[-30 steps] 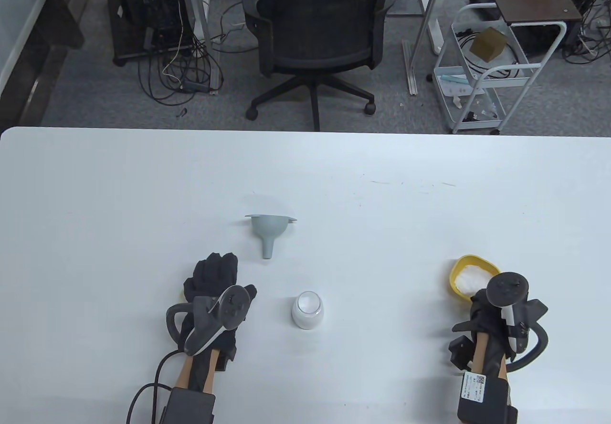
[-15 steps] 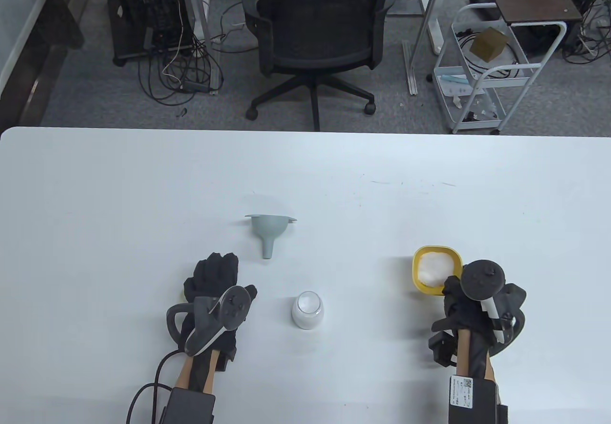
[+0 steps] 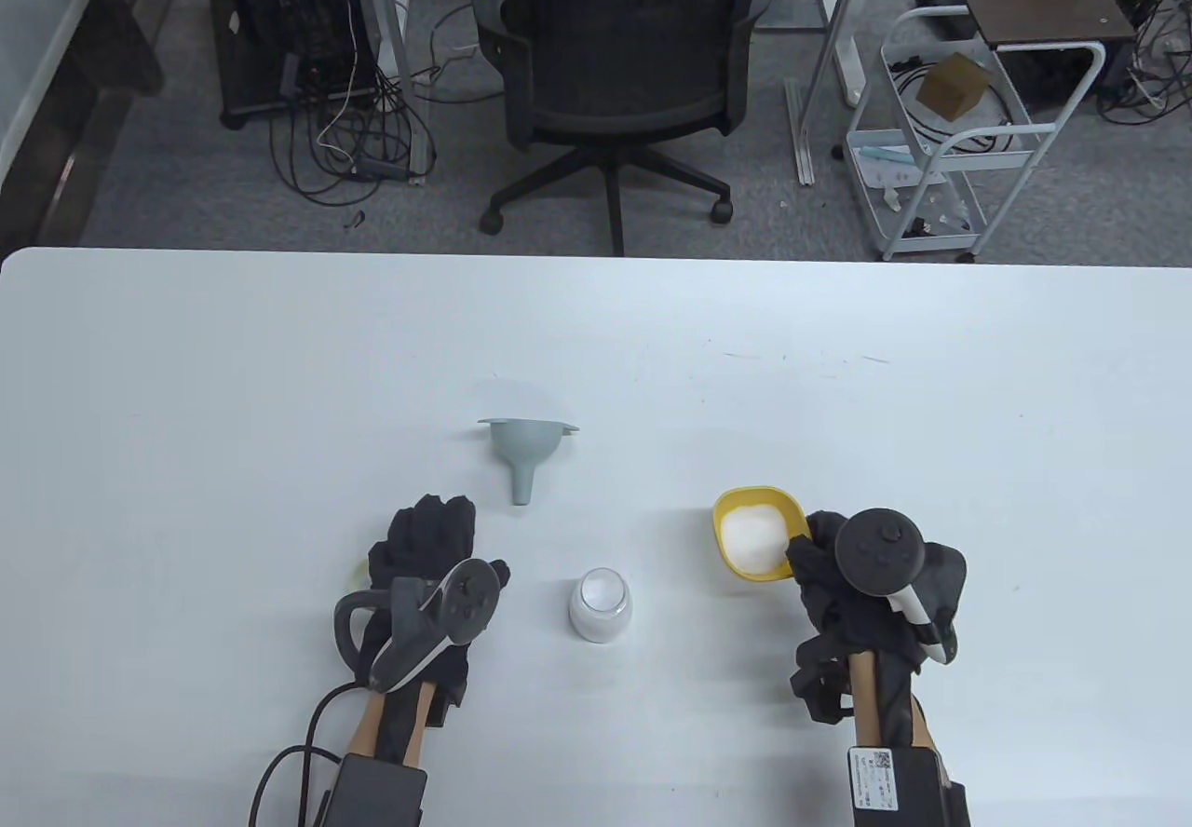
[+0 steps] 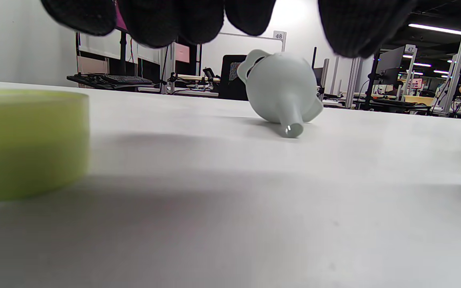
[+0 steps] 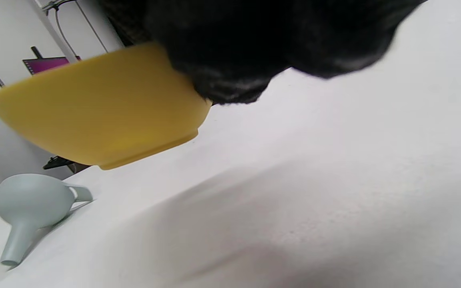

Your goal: Unscrew the press dispenser and pour salt into it

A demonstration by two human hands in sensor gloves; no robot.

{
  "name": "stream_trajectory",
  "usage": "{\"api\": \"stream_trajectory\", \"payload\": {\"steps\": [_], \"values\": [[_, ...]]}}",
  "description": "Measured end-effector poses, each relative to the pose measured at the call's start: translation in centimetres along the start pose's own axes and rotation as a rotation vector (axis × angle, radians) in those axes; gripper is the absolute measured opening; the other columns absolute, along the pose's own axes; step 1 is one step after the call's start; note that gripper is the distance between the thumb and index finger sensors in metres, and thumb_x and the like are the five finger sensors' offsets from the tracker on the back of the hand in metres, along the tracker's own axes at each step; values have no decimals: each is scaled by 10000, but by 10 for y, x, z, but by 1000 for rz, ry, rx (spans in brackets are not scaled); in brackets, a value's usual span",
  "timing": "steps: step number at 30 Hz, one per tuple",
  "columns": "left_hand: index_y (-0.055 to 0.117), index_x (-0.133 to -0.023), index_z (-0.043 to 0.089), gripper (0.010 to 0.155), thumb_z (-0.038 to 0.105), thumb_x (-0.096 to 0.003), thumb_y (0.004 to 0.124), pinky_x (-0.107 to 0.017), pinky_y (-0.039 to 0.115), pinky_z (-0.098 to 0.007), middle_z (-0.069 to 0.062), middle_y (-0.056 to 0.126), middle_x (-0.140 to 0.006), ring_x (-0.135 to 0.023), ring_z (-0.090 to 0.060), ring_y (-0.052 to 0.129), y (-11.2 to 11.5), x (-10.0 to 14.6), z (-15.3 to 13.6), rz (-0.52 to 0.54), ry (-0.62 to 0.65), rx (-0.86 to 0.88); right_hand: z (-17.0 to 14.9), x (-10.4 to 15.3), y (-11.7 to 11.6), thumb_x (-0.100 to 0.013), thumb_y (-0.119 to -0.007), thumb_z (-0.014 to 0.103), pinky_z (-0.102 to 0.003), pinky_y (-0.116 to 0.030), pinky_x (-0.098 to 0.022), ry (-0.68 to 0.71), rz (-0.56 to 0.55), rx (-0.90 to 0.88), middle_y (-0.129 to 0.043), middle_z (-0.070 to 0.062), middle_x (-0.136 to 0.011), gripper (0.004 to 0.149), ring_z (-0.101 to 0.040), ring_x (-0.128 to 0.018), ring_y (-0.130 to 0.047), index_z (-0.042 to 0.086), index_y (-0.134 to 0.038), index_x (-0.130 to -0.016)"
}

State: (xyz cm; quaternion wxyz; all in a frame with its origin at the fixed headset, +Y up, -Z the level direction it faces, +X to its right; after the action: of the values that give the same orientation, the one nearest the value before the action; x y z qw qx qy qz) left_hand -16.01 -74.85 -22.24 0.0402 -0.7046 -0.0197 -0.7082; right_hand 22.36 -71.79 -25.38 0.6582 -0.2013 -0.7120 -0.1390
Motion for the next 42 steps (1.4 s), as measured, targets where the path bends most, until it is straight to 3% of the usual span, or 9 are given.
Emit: {"api": "stream_trajectory", "payload": {"steps": [11, 17, 21, 24, 31, 35, 42], "values": [[441, -1220, 41, 940, 596, -525, 748, -676, 636, -720, -339, 550, -1210, -1033, -594, 666, 5, -3, 4, -72, 18, 71, 42, 11, -20, -643, -748, 238, -308, -889, -259, 148, 23, 52, -929, -170, -598, 484, -83, -287, -932, -132, -730, -955], [358, -1224, -68, 1064, 638, -522, 735, -677, 641, -715, -382, 549, -1195, -1013, -617, 687, 1, -16, 4, -157, -10, 145, 49, 13, -23, -641, -749, 235, -314, -890, -264, 175, 28, 82, -930, -172, -602, 483, -88, -293, -935, -130, -729, -957], [276, -1214, -169, 1238, 747, -491, 689, -675, 646, -717, -465, 516, -1179, -998, -650, 680, -14, -45, -1, -249, -104, 260, 52, 14, -22, -641, -749, 235, -318, -889, -269, 186, 21, 82, -928, -174, -605, 482, -93, -296, -936, -128, -728, -958], [226, -1185, -250, 1346, 816, -471, 630, -657, 677, -711, -509, 525, -1148, -962, -656, 714, -23, -82, -7, -289, -199, 383, 53, 14, -21, -641, -750, 235, -320, -889, -272, 192, 16, 79, -929, -175, -605, 481, -95, -298, -938, -127, -729, -958], [236, -1155, -316, 1446, 865, -412, 616, -627, 740, -678, -543, 562, -1106, -900, -640, 784, -13, -148, -13, -472, -409, 438, 47, 12, -14, -640, -750, 236, -324, -890, -276, 185, -34, 90, -928, -174, -608, 479, -98, -301, -940, -121, -728, -960], [243, -1156, -322, 1454, 853, -405, 657, -615, 746, -689, -555, 560, -1106, -902, -640, 788, -3, -169, -8, -616, -441, 398, 45, 12, -12, -639, -751, 238, -324, -891, -277, 180, -52, 93, -928, -173, -607, 478, -99, -302, -941, -119, -730, -958], [275, -1164, -316, 1431, 813, -412, 729, -593, 771, -680, -546, 605, -1090, -868, -611, 840, 16, -182, 12, -719, -438, 309, 42, 11, -11, -638, -752, 241, -326, -892, -281, 174, -70, 96, -930, -170, -607, 480, -100, -303, -943, -117, -731, -957]]}}
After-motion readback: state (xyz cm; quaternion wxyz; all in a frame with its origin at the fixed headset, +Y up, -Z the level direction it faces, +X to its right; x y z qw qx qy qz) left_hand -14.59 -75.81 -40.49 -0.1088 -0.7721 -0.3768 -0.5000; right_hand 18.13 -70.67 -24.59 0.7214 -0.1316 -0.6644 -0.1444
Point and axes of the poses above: the tracker on the back of each hand, its own z axis roughly to the thumb side, its own x axis roughly from the fingertips to the wrist, y = z × x, the point moved 3 cm from there along -x, roughly from the wrist to the fingertips
